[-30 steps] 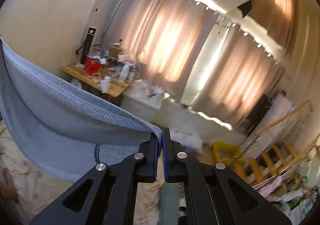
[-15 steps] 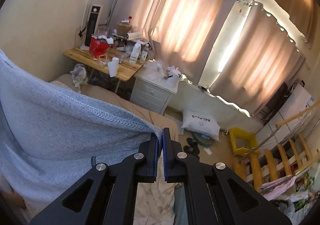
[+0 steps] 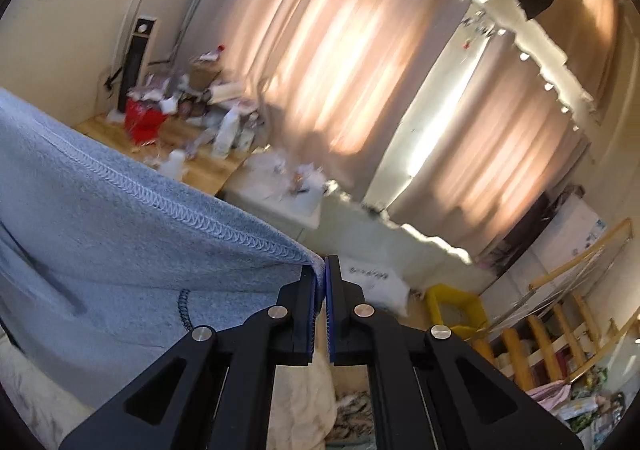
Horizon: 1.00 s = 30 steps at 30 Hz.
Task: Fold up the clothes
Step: 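Lift the grey shirt high by its hem with both grippers and shake it, then lower the grey shirt onto the duvet with both grippers, laying it flat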
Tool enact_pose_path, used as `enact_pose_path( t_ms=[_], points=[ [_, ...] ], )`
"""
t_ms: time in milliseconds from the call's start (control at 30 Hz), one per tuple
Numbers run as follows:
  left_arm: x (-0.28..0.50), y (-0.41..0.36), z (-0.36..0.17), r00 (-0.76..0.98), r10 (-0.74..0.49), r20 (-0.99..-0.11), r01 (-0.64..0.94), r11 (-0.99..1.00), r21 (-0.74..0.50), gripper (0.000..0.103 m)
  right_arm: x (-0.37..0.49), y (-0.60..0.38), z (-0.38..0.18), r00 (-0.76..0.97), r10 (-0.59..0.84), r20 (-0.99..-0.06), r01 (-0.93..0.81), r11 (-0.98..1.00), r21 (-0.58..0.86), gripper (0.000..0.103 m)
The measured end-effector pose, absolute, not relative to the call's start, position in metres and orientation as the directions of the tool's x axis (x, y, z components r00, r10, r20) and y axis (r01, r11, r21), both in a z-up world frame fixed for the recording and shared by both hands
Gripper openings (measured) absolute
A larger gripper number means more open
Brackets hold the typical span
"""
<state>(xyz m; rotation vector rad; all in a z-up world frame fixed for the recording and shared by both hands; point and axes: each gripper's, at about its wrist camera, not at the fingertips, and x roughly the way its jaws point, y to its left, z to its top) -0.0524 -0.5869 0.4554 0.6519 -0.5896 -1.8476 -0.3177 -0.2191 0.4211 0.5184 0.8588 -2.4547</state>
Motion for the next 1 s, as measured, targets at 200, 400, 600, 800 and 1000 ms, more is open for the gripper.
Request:
enact_pose_path(
  t_ms=[200,400,600,800,1000],
  points=[
    [-0.027,-0.575,0.468,-0.370,-0.915,-0.160,0.672,-0.382,0.635,0.001,-0.310,-0.218,0.432,-0.816,-0.337,-0.470,0.556,-0.680,-0.477,0.003],
    [0.016,-0.549,0.381,-0.415,-0.875,-0.251,0.490,-0.447,0.748,0.001,-0.266,-0.176,0.372,-0.719,-0.425,-0.551,0.672,-0.628,-0.393,0.003],
    [0.107,-0.499,0.251,-0.457,-0.785,-0.417,0.311,-0.581,0.752,0.001,-0.193,-0.100,0.248,-0.561,-0.484,-0.671,0.782,-0.577,-0.237,0.003],
    [0.223,-0.449,0.048,-0.333,-0.577,-0.745,0.131,-0.811,0.570,0.001,-0.117,-0.009,0.086,-0.320,-0.455,-0.831,0.833,-0.552,-0.018,0.003],
    [0.291,-0.411,-0.114,-0.145,-0.490,-0.860,0.043,-0.871,0.489,0.001,-0.069,0.058,-0.081,-0.138,-0.282,-0.950,0.823,-0.566,0.048,0.003]
  ],
)
